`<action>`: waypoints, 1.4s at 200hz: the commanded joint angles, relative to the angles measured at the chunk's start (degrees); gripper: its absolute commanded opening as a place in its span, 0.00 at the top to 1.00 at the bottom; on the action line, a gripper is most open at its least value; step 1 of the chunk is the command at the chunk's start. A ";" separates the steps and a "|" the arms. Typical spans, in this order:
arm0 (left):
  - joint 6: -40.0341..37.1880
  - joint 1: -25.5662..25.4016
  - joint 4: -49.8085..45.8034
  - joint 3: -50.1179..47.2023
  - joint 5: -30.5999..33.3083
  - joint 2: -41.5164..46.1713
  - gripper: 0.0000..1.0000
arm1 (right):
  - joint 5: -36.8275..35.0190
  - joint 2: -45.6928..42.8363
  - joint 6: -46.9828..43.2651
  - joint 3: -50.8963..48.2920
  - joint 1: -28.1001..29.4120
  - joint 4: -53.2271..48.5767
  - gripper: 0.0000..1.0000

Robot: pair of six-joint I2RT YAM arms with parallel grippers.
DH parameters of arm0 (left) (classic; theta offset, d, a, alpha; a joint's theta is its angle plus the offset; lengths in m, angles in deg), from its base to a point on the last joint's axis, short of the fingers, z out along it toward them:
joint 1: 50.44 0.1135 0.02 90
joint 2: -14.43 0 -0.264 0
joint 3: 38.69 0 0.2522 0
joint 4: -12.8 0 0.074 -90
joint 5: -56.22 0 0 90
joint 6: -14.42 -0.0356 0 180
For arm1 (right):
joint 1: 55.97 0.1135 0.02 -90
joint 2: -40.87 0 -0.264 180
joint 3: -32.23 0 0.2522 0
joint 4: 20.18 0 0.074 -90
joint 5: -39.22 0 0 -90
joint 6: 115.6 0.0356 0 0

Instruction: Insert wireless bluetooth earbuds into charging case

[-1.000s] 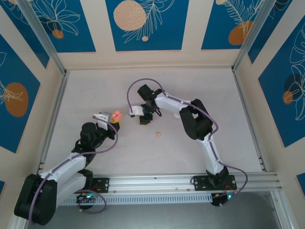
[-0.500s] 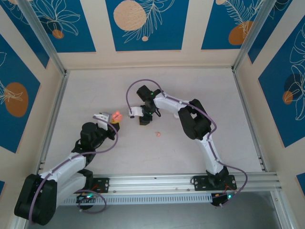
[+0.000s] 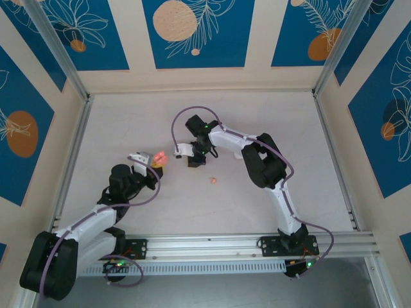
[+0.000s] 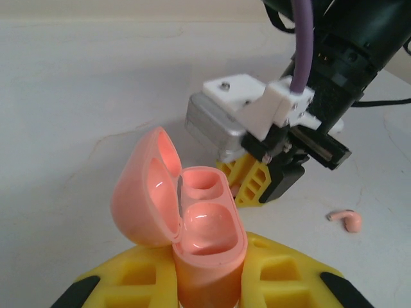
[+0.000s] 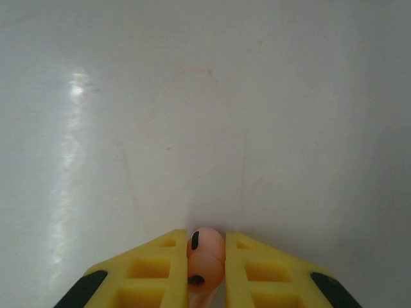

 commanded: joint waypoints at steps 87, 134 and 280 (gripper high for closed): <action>-2.74 -3.50 20.38 4.66 -14.57 -12.04 0.84 | 28.07 -31.83 33.31 -32.36 -11.96 34.31 0.86; -1.51 -7.44 27.87 7.45 -15.65 -18.46 0.84 | 34.97 -38.68 47.35 -41.48 -15.76 51.60 0.86; 7.71 -14.29 46.59 14.67 -15.69 -30.60 0.84 | 26.72 -46.03 51.97 -45.87 -7.24 64.46 0.86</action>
